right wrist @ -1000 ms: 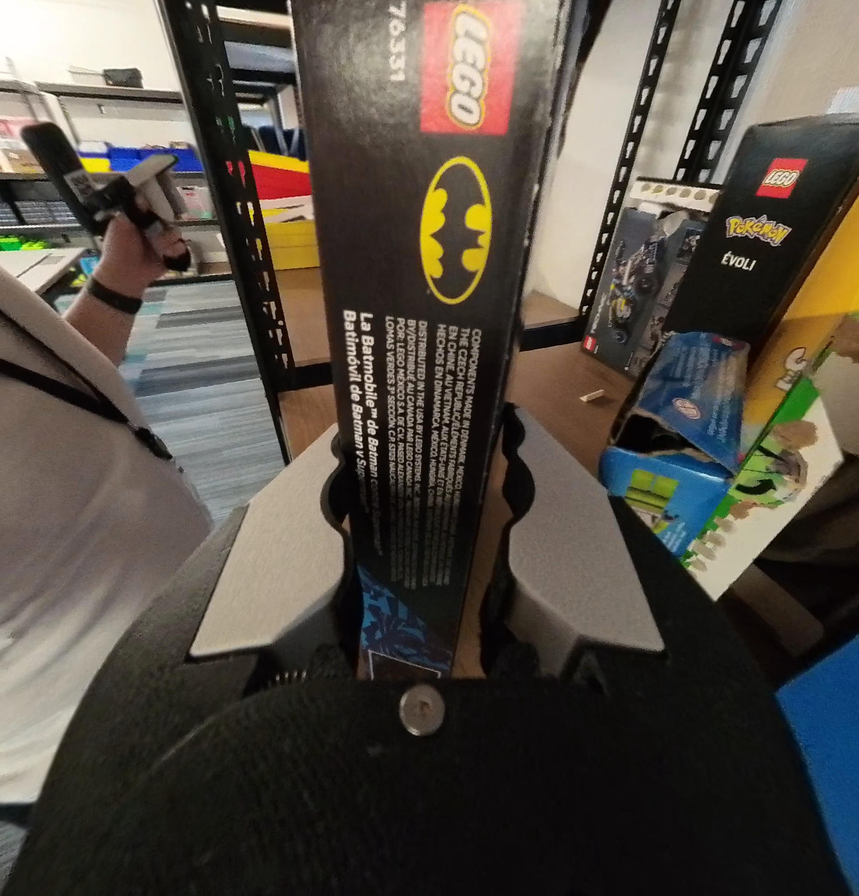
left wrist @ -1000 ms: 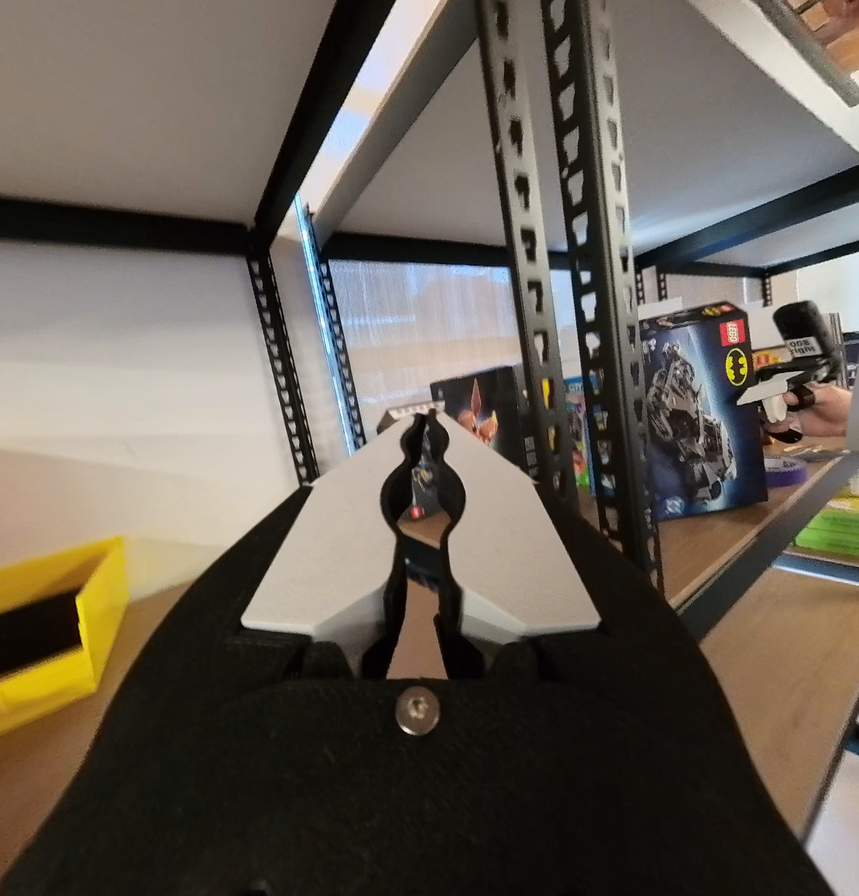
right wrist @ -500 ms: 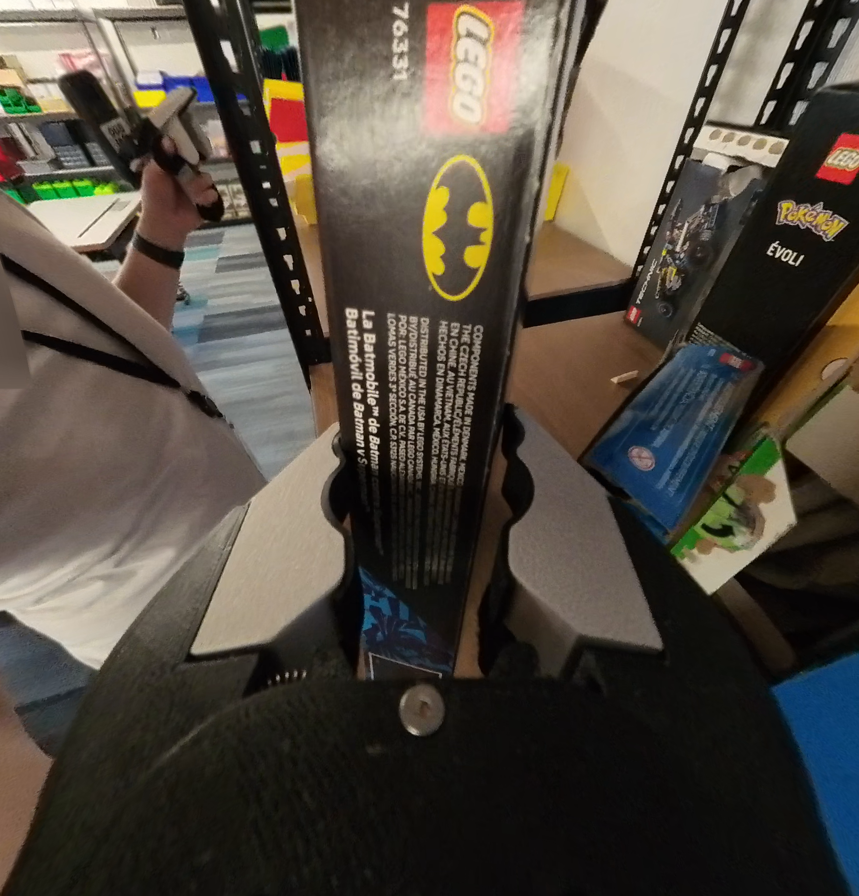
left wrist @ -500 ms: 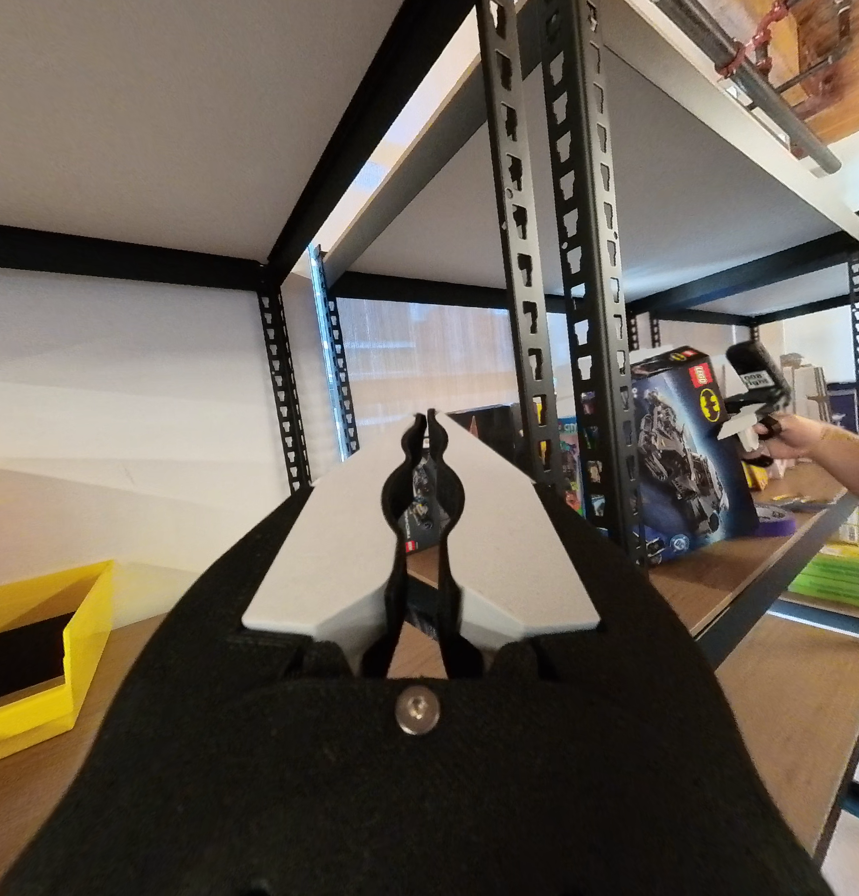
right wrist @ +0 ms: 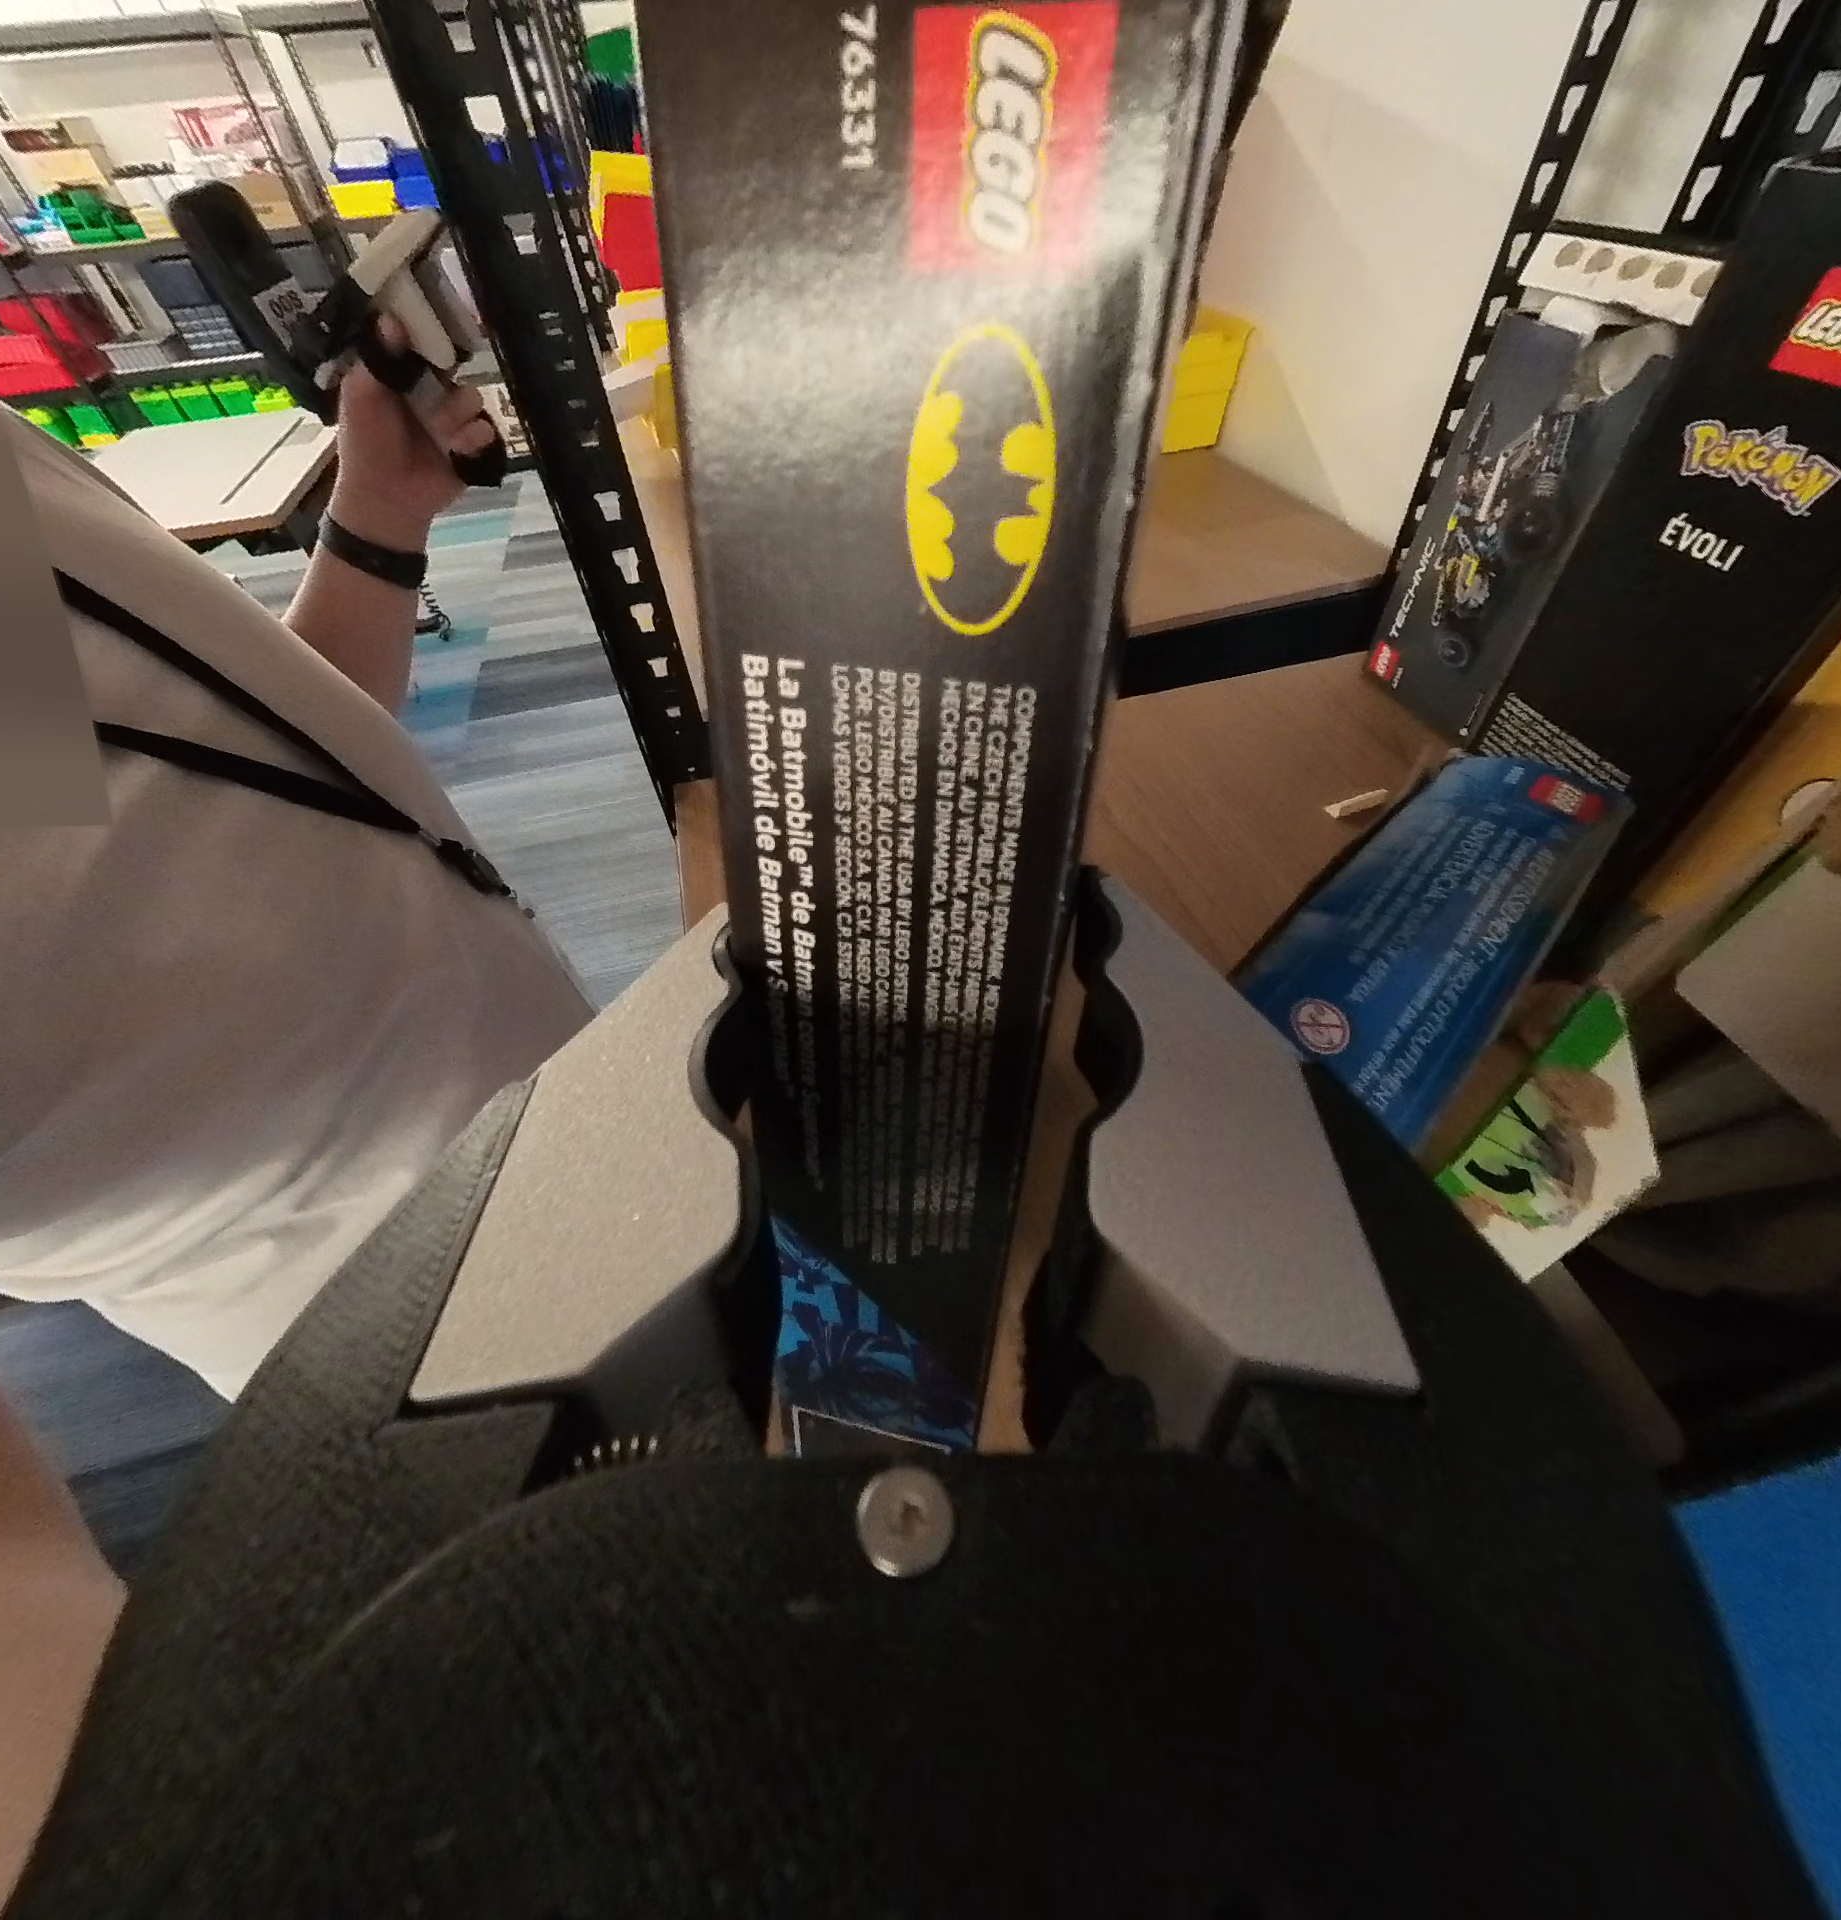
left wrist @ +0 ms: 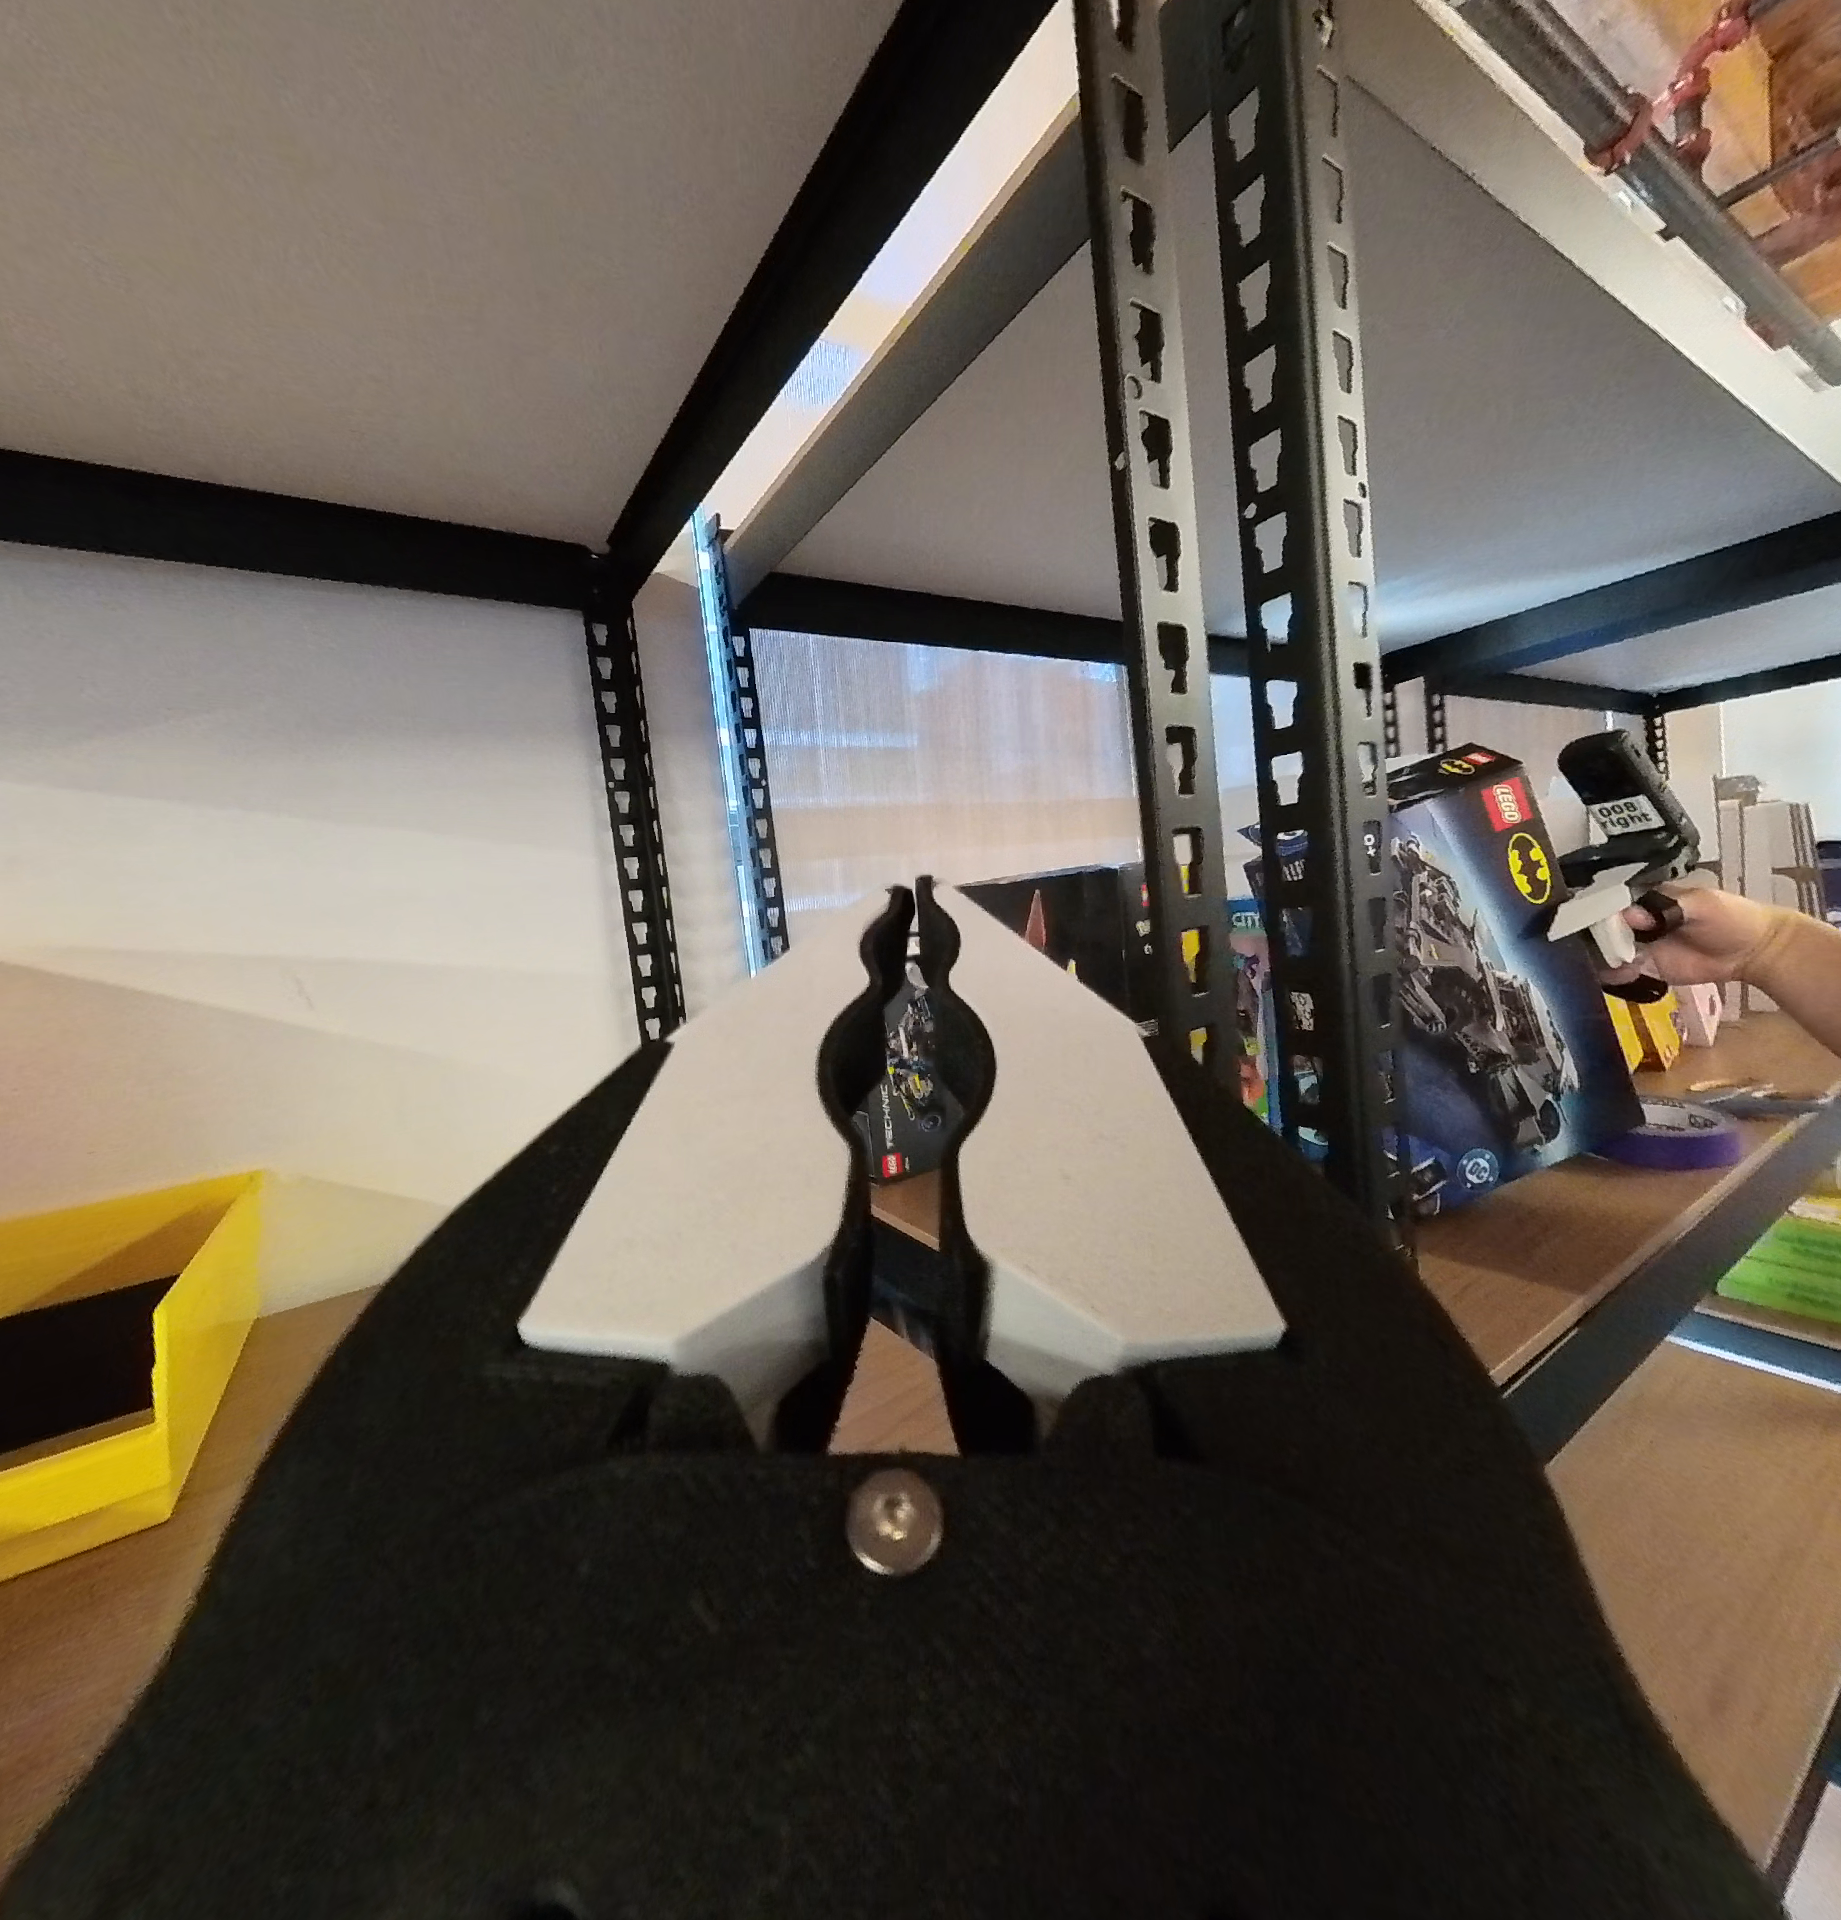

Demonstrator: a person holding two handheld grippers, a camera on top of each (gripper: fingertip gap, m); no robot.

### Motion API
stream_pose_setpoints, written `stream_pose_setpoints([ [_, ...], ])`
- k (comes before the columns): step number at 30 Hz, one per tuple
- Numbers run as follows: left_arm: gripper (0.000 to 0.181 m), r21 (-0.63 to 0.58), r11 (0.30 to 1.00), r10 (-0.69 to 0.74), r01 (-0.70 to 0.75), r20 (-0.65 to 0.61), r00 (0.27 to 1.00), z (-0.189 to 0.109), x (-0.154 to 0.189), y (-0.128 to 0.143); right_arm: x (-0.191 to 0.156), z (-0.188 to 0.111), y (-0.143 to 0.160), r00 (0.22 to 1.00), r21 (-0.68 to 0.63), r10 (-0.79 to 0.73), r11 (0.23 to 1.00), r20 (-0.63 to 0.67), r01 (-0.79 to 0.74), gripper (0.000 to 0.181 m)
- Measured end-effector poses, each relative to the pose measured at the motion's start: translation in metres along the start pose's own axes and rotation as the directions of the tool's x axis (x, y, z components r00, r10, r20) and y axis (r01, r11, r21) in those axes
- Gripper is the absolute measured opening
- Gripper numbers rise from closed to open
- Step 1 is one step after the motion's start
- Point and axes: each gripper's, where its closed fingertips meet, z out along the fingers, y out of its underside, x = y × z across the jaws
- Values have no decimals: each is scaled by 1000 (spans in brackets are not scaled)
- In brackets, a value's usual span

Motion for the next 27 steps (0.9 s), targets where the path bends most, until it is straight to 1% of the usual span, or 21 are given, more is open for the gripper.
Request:
stream_pose_setpoints([
  [12,0,-4,1000,-4,4,-14,1000,4,-1,4,4,-3,2,1000,-5,17,1000,-3,-17,60],
  [27,0,-17,1000,-23,23,-10,1000,5,-6,12,7,2,-4,999,22,29,999,24,-29,59],
])
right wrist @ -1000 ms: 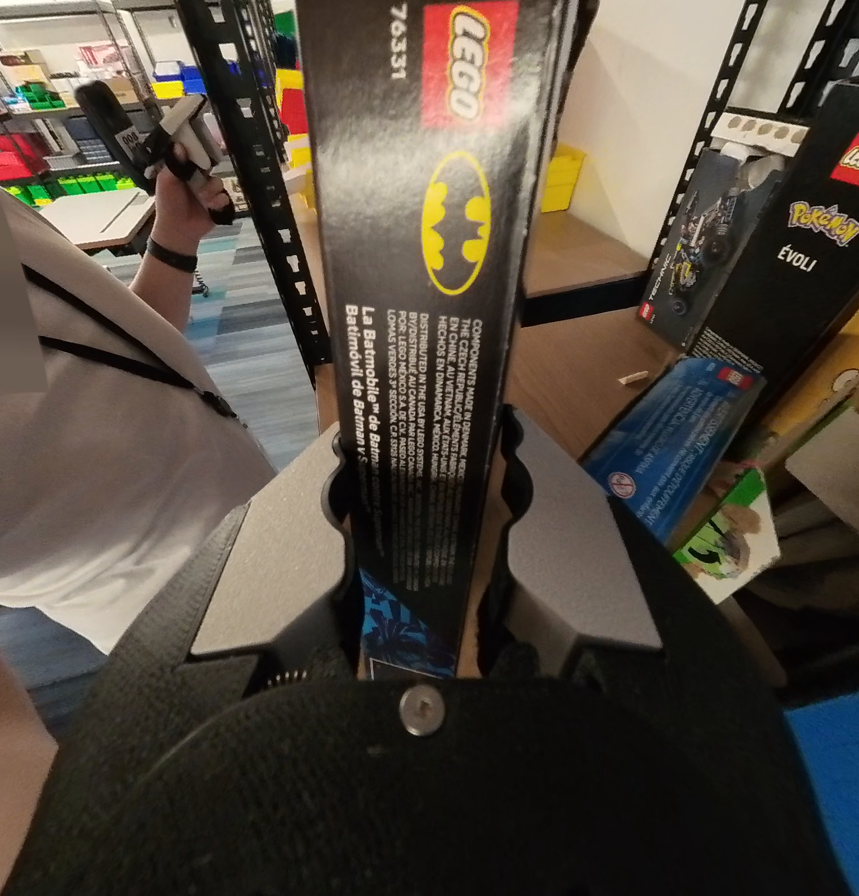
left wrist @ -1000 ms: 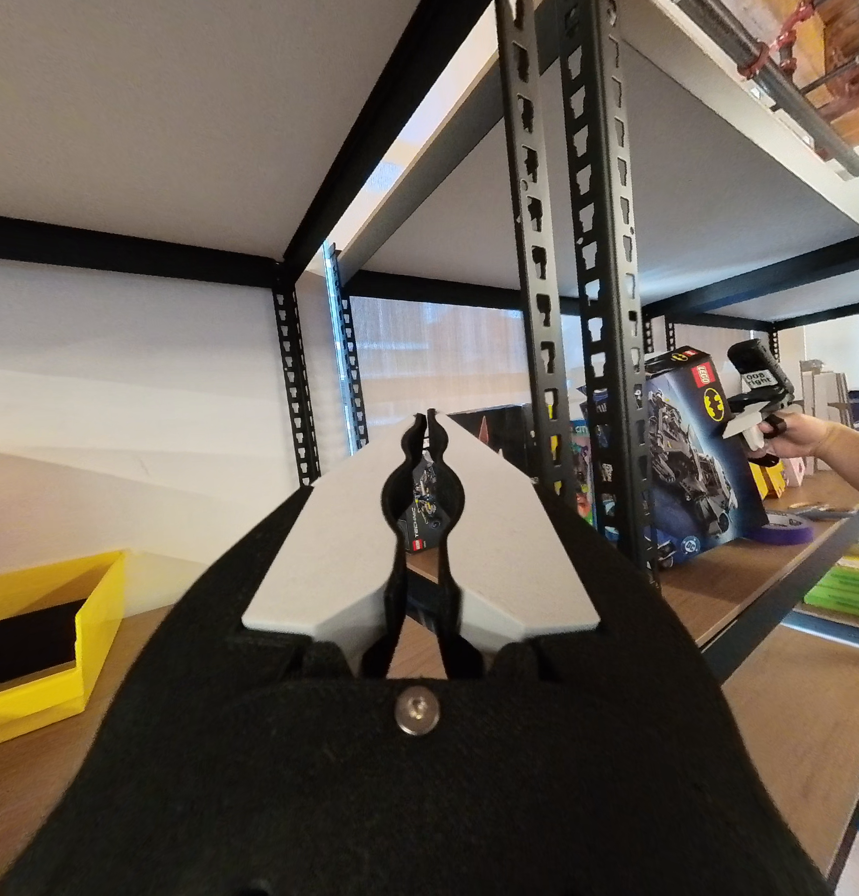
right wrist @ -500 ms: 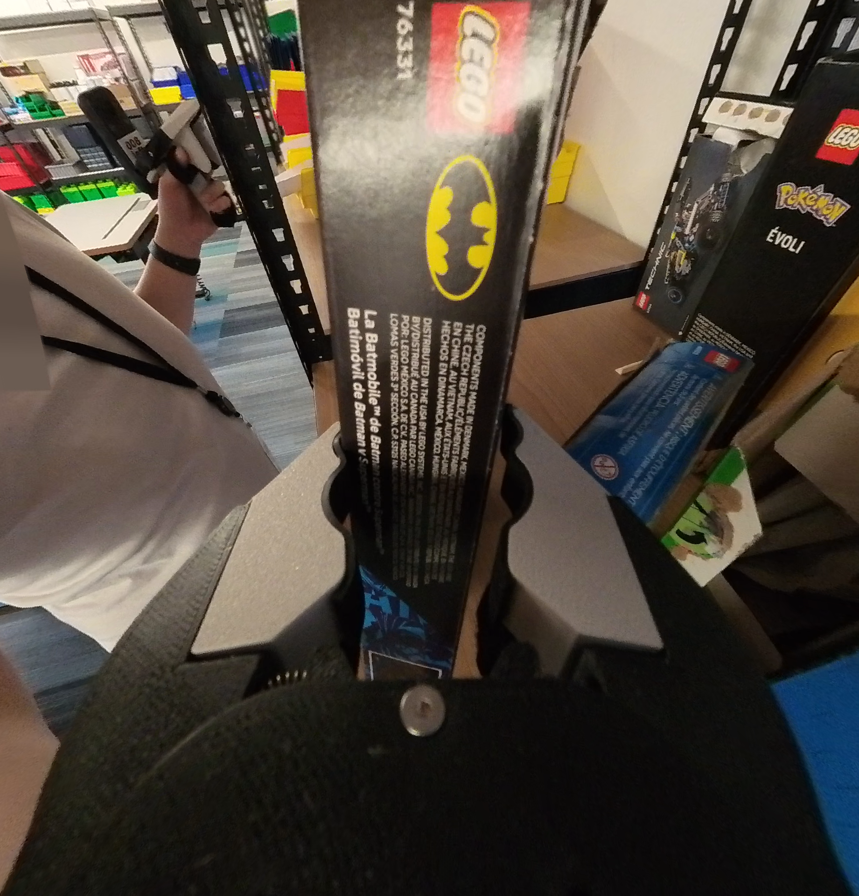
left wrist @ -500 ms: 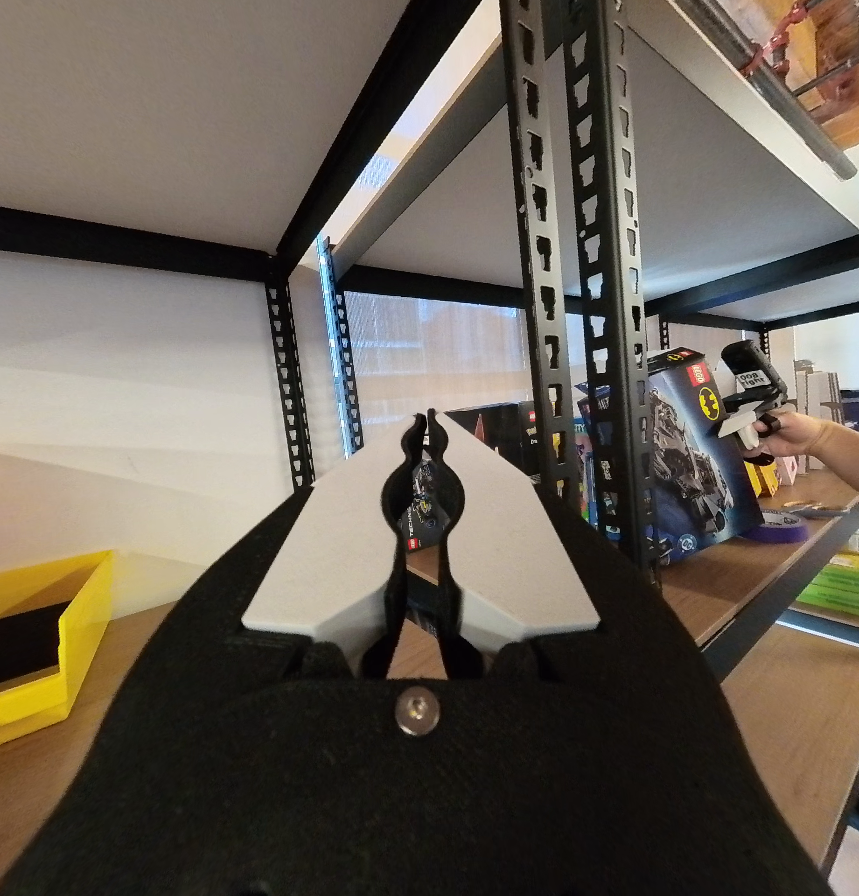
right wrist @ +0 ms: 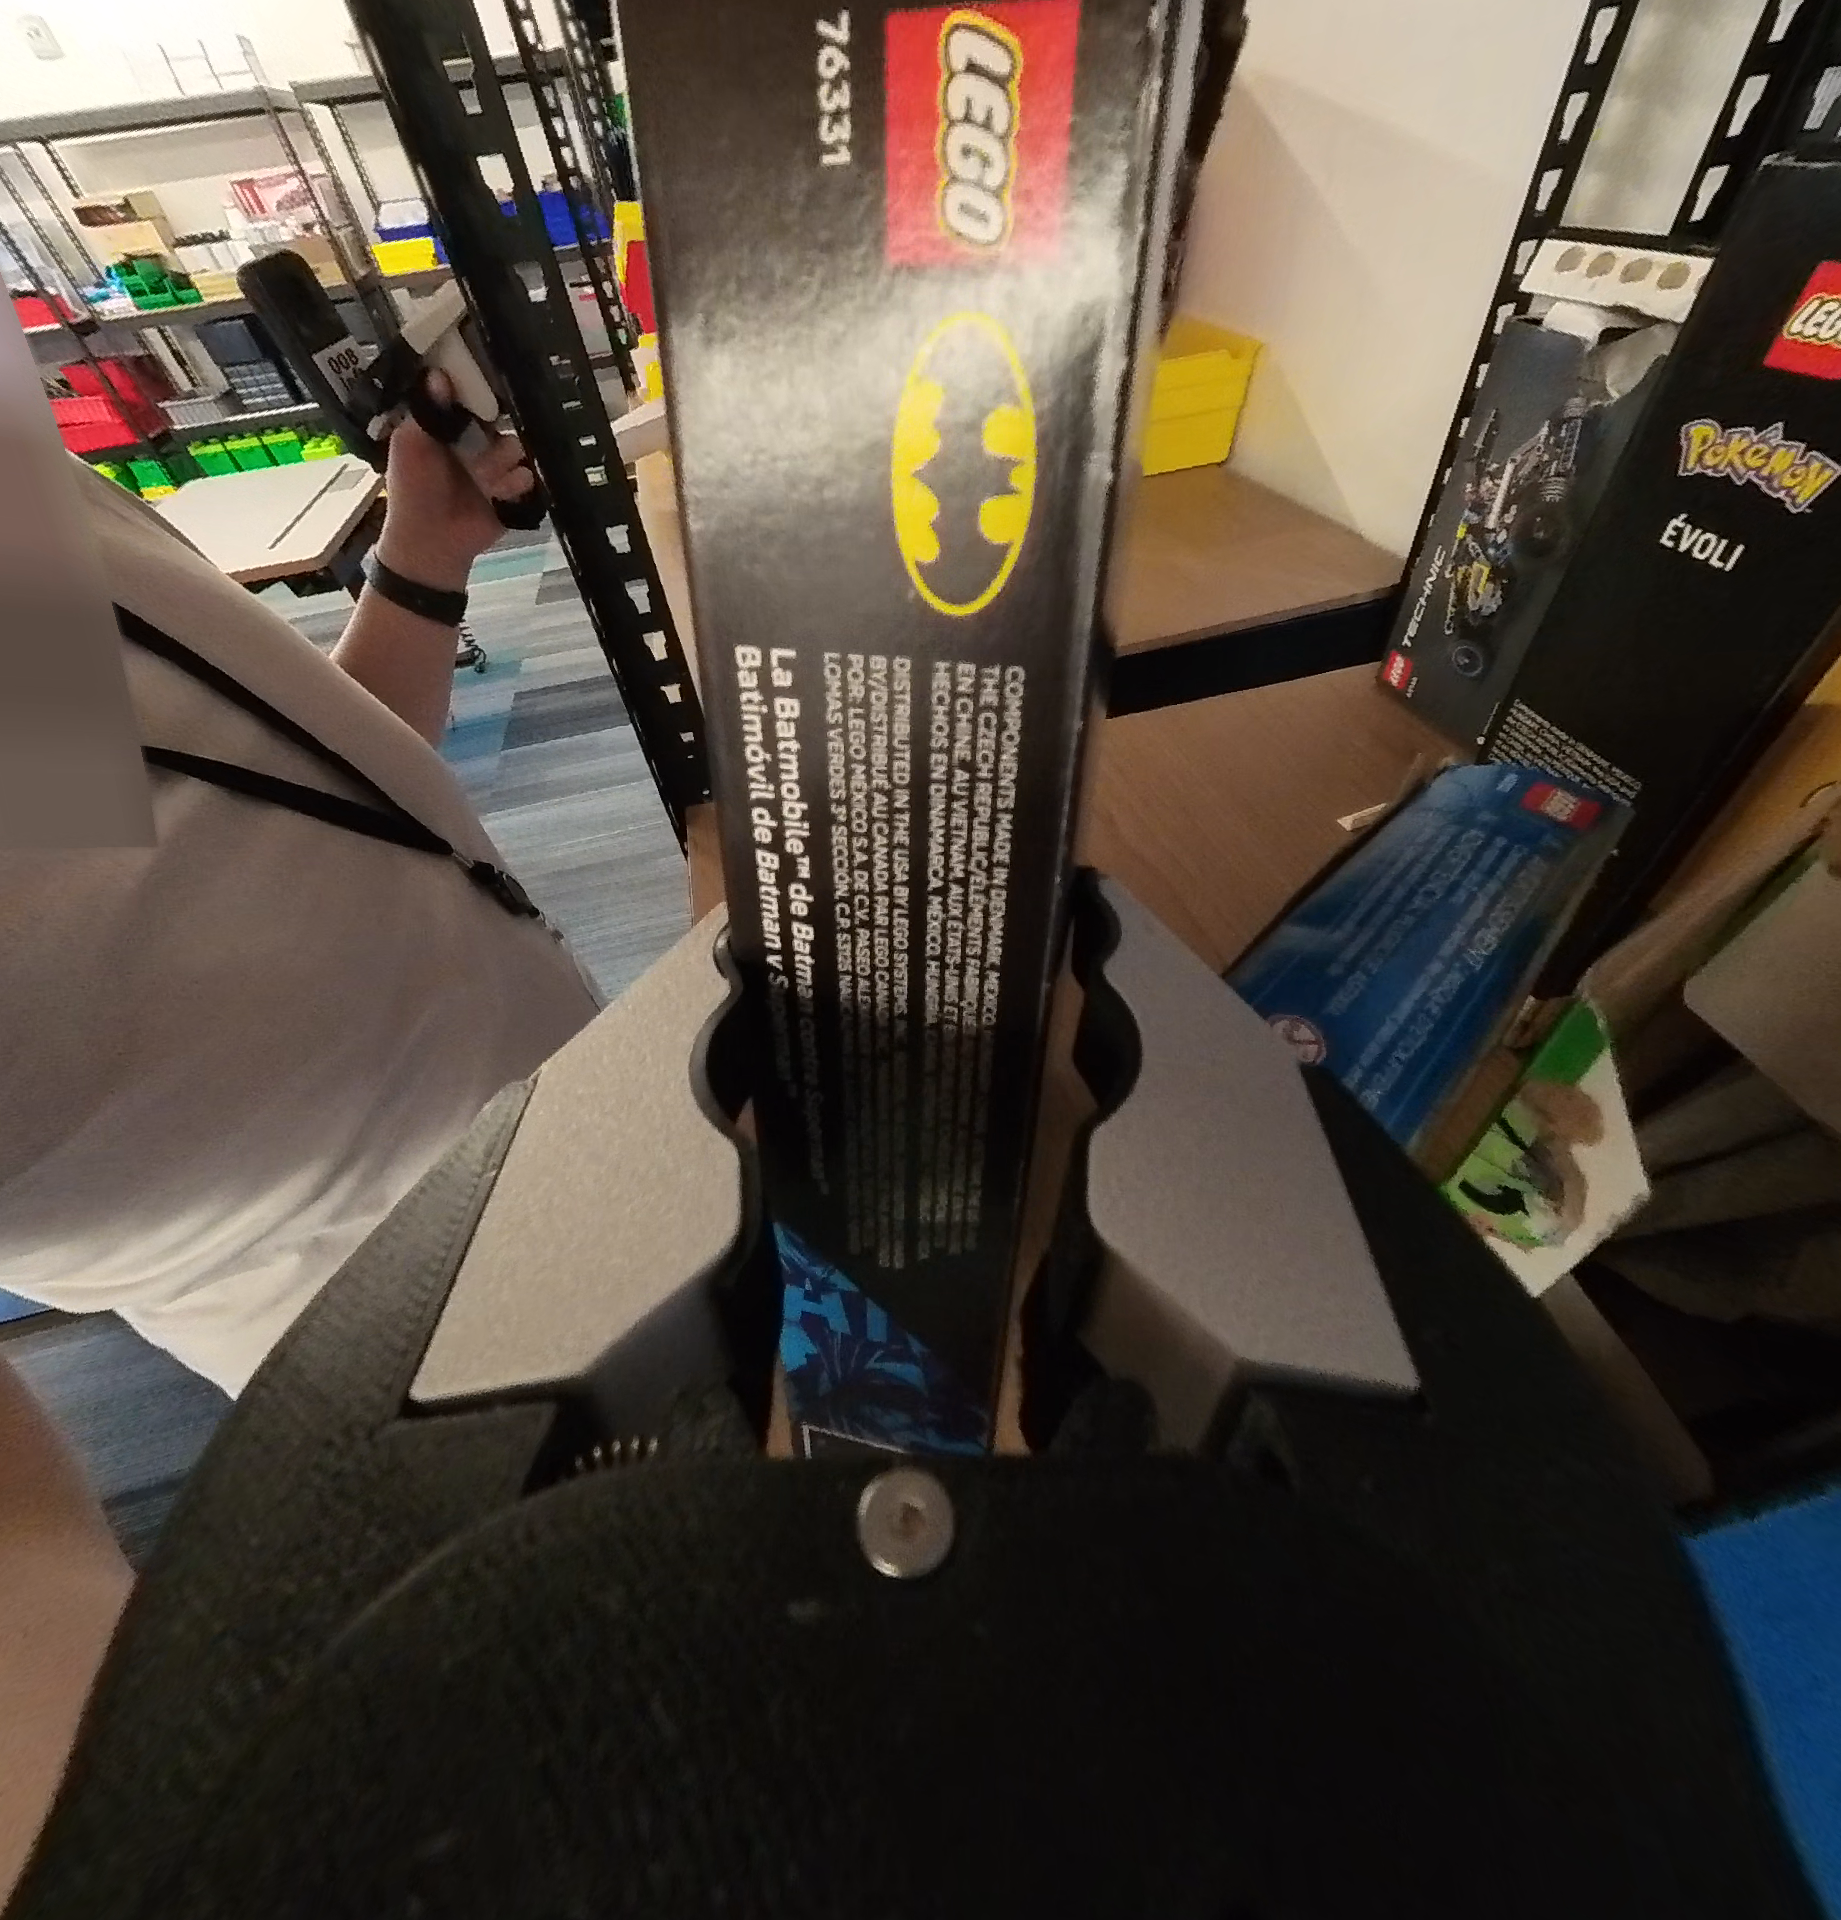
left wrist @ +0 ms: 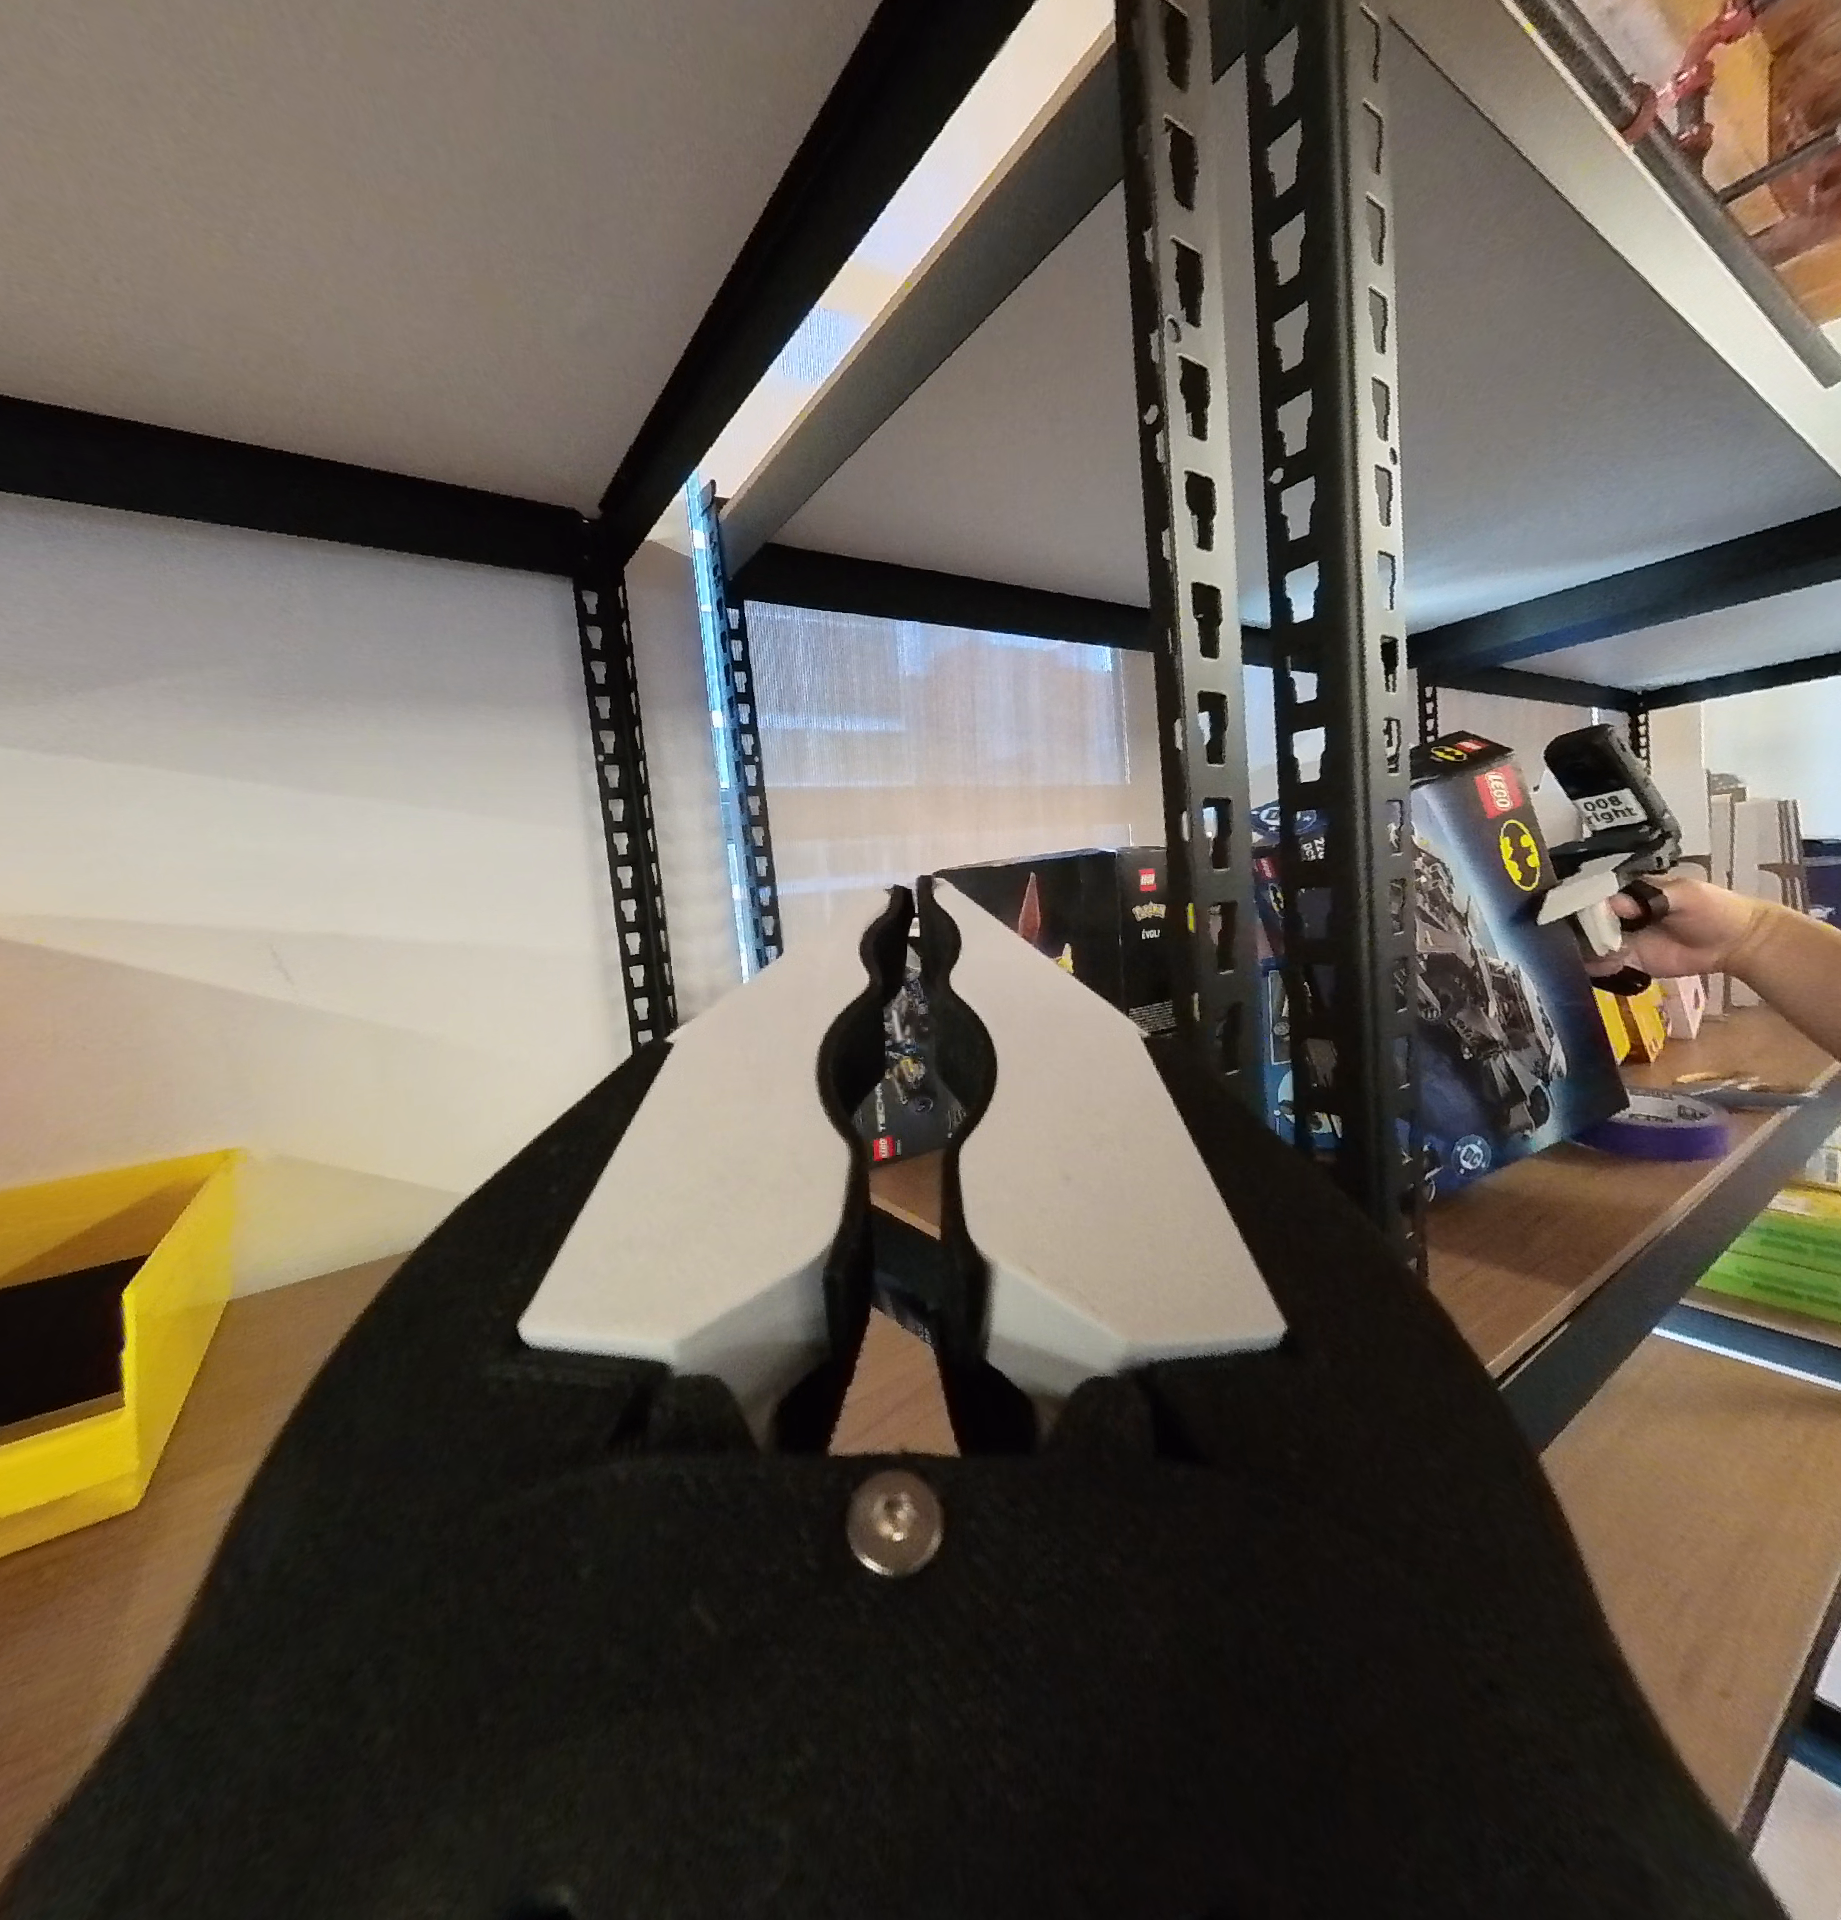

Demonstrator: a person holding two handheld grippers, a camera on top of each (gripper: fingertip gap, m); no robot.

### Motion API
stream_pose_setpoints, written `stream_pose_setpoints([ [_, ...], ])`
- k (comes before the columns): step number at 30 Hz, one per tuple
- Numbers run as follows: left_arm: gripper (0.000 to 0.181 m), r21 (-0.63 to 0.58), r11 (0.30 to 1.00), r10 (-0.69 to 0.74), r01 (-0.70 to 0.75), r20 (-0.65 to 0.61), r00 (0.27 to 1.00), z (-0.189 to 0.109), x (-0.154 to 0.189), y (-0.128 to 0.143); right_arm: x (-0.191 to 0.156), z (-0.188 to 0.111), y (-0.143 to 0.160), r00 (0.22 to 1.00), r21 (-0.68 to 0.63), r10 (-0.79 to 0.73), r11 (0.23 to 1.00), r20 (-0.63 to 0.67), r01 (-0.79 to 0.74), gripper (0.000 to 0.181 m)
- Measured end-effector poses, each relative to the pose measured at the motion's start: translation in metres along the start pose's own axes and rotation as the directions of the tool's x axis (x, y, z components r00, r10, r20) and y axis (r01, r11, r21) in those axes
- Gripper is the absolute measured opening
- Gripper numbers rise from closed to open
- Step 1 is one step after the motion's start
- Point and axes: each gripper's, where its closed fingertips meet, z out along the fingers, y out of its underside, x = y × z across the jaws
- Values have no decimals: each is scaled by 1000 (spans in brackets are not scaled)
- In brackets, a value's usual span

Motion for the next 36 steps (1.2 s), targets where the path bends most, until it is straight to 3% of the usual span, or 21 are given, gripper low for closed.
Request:
stream_pose_setpoints([
  [18,0,13,1000,-6,6,2,1000,-3,-1,-1,1,5,3,999,-19,-25,1000,-23,25,59],
  [27,0,13,1000,-2,2,28,1000,-14,1,-1,6,-31,46,988,-44,26,998,-149,-33,58],
  [36,0,-3,999,-44,44,52,998,-27,-4,12,4,-51,49,980,-6,31,999,-199,-33,58],
])
